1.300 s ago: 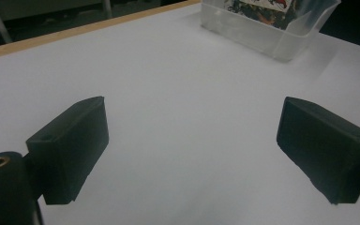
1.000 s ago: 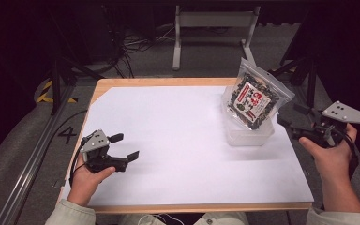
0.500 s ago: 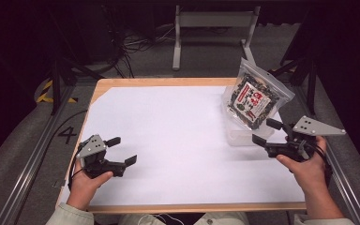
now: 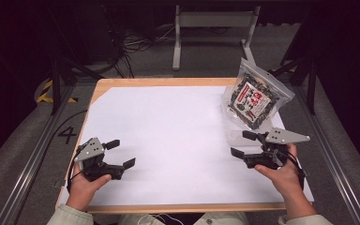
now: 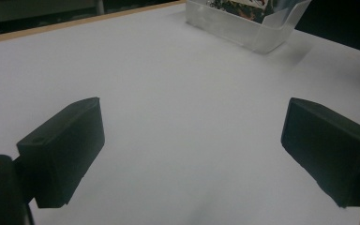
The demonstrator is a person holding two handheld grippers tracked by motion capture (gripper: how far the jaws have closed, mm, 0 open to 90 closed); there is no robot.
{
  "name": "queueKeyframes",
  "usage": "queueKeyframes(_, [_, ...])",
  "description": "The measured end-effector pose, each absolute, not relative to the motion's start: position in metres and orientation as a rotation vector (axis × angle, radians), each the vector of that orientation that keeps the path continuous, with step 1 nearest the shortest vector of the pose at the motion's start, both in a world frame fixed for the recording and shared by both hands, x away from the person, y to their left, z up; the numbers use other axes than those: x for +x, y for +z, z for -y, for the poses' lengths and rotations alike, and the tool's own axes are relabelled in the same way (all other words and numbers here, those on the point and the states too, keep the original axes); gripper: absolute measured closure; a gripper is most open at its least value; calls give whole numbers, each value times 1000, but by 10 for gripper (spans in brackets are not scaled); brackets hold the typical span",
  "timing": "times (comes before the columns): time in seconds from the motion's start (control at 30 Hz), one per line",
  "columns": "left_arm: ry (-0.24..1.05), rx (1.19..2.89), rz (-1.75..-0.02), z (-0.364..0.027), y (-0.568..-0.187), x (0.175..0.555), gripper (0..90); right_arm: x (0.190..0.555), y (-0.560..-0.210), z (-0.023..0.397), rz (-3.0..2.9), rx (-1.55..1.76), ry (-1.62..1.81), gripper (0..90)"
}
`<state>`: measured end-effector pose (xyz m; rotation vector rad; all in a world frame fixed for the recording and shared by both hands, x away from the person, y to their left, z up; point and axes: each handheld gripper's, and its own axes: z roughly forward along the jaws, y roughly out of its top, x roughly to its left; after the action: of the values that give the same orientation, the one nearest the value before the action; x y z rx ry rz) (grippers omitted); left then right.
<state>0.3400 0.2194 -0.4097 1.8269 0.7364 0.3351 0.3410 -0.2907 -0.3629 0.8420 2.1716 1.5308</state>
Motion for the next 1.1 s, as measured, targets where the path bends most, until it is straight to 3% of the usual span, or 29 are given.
queueKeyframes(0.37, [325, 1823, -746, -221, -417, 342, 73, 352, -402, 275, -2261, 845, 1509, 186])
queueKeyframes(0.93, [301, 1857, -731, -220, -428, 346, 72, 358, -434, 268, -2376, 880, 1361, 157])
queueKeyframes(1.1, [292, 1873, -736, -219, -431, 347, 73, 368, -448, 258, -2523, 936, 1188, 114])
